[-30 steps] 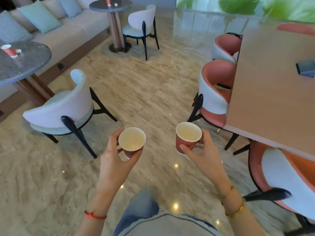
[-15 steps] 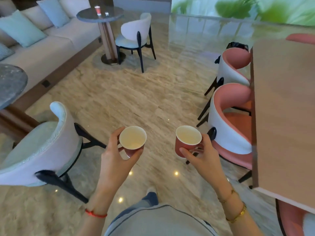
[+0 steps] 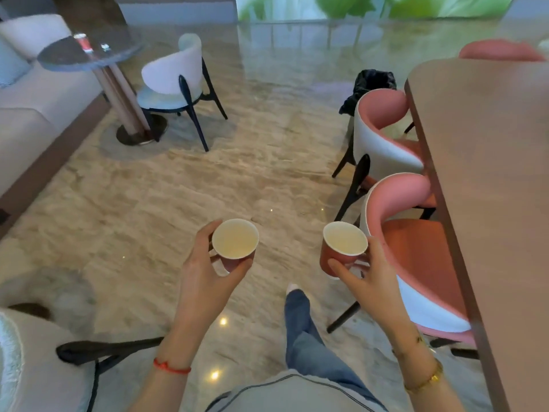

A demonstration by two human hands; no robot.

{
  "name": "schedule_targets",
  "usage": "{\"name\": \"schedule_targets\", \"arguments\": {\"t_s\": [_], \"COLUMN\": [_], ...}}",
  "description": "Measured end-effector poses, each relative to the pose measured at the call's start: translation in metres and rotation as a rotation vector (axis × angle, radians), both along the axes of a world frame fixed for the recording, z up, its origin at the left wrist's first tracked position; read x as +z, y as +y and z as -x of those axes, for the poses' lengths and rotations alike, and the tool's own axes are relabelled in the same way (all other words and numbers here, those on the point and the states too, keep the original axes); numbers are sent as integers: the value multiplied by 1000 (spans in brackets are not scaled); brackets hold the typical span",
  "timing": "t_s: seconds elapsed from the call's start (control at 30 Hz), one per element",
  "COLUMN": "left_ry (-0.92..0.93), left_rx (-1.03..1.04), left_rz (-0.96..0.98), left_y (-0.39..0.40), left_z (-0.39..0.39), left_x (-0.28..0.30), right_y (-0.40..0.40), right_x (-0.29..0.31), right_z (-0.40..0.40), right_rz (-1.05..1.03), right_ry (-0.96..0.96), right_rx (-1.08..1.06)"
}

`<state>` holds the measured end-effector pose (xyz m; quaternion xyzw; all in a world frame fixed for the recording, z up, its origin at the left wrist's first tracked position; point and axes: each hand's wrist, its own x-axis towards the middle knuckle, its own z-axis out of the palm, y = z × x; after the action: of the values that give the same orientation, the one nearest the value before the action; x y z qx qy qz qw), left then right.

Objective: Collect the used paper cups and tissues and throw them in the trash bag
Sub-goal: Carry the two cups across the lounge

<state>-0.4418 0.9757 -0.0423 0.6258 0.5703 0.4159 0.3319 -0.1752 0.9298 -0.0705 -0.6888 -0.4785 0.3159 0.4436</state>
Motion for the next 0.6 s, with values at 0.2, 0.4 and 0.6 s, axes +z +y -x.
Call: {"name": "schedule_targets", "arguments": {"t_s": [0.2, 0.4, 0.6], "left_ry": [-9, 5, 3], "left_rx": [-59, -74, -71], "left_rz": [-30, -65, -56], "left_y": [152, 291, 414], "left_z": [-61, -109, -143], "left_x": [3, 14, 5], "right_y": [143, 288, 411], "right_x": [11, 24, 23], "right_z": [-53, -104, -135], "right_rz": [-27, -31, -19], "right_ry": [-12, -32, -73], "right_rx": [-37, -15, -11]}}
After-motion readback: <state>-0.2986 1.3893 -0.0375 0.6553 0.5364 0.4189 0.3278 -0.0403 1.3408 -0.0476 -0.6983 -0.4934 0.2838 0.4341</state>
